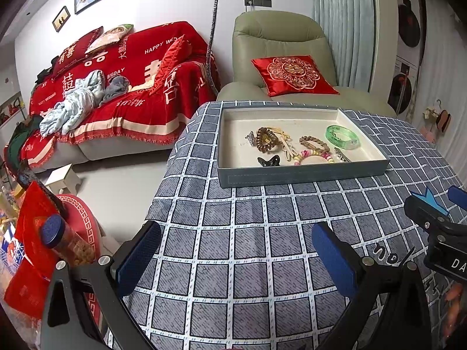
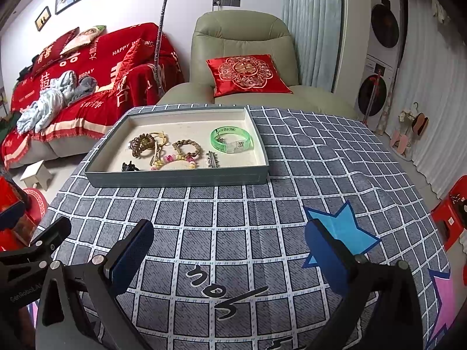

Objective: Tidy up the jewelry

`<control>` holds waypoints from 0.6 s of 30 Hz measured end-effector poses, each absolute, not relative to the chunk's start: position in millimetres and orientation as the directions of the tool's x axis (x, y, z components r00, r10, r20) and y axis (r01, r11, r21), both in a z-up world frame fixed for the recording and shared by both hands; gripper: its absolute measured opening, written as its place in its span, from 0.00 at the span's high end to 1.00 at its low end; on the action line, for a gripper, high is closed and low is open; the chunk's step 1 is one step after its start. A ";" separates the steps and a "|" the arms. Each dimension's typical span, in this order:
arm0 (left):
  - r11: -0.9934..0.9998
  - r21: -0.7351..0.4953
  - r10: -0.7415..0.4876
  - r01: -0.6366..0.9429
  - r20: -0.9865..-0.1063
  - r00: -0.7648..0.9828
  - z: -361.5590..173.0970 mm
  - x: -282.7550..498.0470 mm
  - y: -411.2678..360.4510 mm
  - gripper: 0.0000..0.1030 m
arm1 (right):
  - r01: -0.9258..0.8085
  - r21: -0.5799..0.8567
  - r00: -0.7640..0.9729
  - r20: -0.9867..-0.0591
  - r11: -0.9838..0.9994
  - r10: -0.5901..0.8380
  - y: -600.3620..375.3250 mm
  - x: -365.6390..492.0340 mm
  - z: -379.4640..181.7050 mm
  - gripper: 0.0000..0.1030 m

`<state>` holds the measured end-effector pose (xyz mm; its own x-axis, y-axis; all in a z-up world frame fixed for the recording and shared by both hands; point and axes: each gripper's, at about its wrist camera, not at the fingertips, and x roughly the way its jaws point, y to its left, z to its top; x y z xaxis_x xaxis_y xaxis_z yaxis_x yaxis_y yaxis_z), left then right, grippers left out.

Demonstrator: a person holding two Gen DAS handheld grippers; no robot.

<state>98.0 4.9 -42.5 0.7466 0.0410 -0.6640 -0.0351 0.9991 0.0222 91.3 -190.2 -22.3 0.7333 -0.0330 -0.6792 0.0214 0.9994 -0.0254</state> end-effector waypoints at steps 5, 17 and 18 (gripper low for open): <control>0.999 0.021 0.039 -0.033 -0.666 0.745 -43.8 98.3 4.8 0.00 | 0.023 -0.021 0.731 -0.682 1.000 -0.031 -191.2 91.2 -24.0 0.00; 0.999 0.021 0.038 -0.033 -0.667 0.744 -44.3 98.6 5.0 0.00 | 0.023 -0.021 0.730 -0.683 1.000 -0.031 -193.6 92.1 -27.1 0.00; 0.999 0.021 0.038 -0.032 -0.668 0.743 -44.8 98.3 5.1 0.00 | 0.023 -0.021 0.728 -0.684 1.000 -0.031 -193.2 92.4 -26.9 0.00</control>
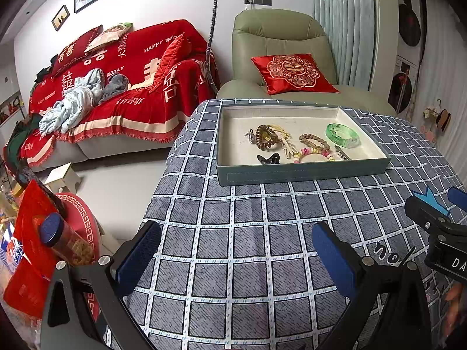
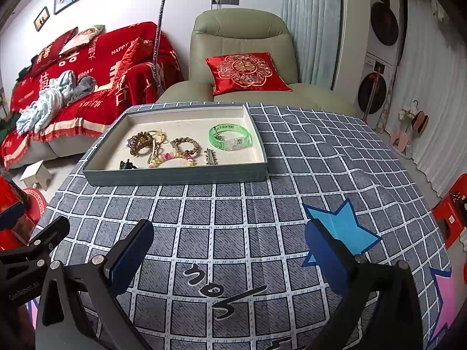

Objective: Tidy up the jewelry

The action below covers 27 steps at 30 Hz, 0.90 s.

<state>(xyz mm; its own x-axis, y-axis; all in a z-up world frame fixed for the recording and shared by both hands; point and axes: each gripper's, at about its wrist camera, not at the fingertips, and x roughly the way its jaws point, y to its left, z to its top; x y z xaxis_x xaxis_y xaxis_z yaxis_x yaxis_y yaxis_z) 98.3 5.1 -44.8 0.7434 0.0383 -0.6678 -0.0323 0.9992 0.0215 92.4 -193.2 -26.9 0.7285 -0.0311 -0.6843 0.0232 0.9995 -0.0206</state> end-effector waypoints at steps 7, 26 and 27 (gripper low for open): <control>0.999 0.018 0.038 -0.034 -0.670 0.741 -46.5 98.3 5.0 0.00 | 0.023 -0.021 0.729 -0.684 1.000 -0.031 -193.3 92.6 -26.8 0.00; 0.999 0.017 0.036 -0.034 -0.675 0.737 -49.3 100.1 4.6 0.00 | 0.023 -0.020 0.726 -0.687 1.000 -0.031 -193.8 93.0 -28.5 0.00; 0.999 0.015 0.035 -0.034 -0.677 0.735 -49.6 100.0 5.0 0.00 | 0.023 -0.020 0.726 -0.687 1.000 -0.030 -193.8 93.3 -29.0 0.00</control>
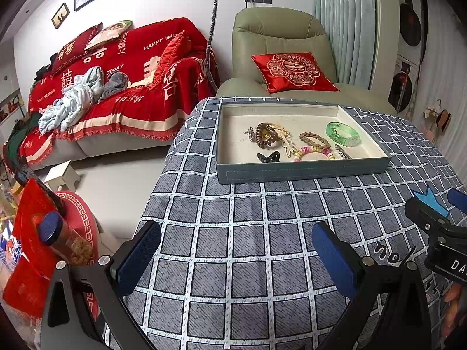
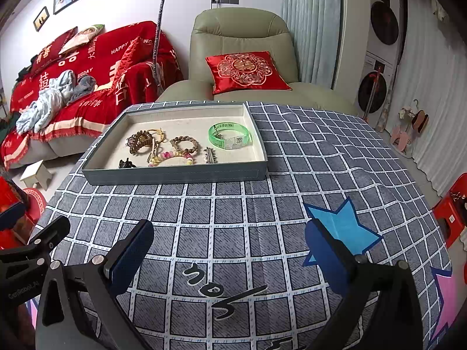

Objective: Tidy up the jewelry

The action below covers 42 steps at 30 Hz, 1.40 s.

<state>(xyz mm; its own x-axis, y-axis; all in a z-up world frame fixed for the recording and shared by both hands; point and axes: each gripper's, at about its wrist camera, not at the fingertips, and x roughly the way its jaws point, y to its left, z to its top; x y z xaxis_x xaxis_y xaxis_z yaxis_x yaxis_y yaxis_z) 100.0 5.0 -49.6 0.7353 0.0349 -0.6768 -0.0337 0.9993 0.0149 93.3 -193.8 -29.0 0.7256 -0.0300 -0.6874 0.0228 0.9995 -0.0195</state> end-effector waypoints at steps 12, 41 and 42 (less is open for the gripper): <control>0.999 0.011 0.030 -0.031 -0.681 0.732 -49.8 101.9 4.1 0.00 | 0.022 -0.021 0.723 -0.690 1.000 -0.030 -193.3 94.2 -31.8 0.00; 0.999 0.018 0.037 -0.034 -0.685 0.728 -49.8 103.7 3.2 0.00 | 0.022 -0.020 0.723 -0.690 1.000 -0.029 -193.3 94.4 -31.7 0.00; 0.999 0.018 0.037 -0.034 -0.684 0.728 -49.8 103.9 3.3 0.00 | 0.021 -0.021 0.723 -0.690 1.000 -0.030 -193.2 94.7 -31.3 0.00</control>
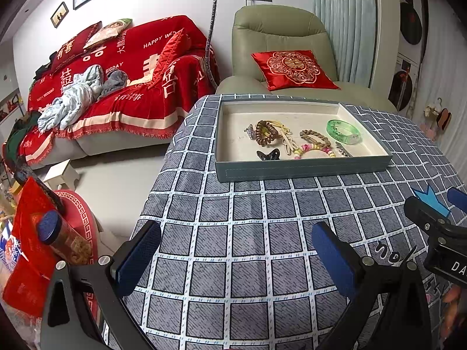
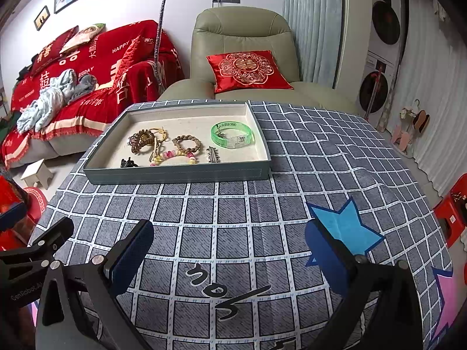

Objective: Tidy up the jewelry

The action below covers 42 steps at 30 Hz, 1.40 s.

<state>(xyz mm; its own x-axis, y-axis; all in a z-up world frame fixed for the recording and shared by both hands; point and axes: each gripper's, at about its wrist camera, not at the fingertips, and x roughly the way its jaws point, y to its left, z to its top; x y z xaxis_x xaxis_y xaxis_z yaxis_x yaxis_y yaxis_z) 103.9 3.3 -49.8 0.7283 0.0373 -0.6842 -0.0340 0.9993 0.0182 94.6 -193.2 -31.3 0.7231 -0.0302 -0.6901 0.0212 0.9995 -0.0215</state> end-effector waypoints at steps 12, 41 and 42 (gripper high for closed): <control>0.999 0.018 0.040 -0.038 -0.683 0.729 -49.4 104.1 3.4 0.00 | 0.017 -0.023 0.723 -0.690 1.000 -0.028 -192.1 94.9 -31.1 0.00; 0.999 0.033 0.046 -0.031 -0.690 0.722 -52.0 103.6 5.2 0.00 | 0.011 -0.021 0.722 -0.691 1.000 -0.023 -184.5 94.9 -31.4 0.00; 0.999 0.035 0.047 -0.032 -0.690 0.722 -52.0 103.7 5.1 0.00 | 0.012 -0.022 0.722 -0.691 1.000 -0.024 -185.2 95.6 -31.4 0.00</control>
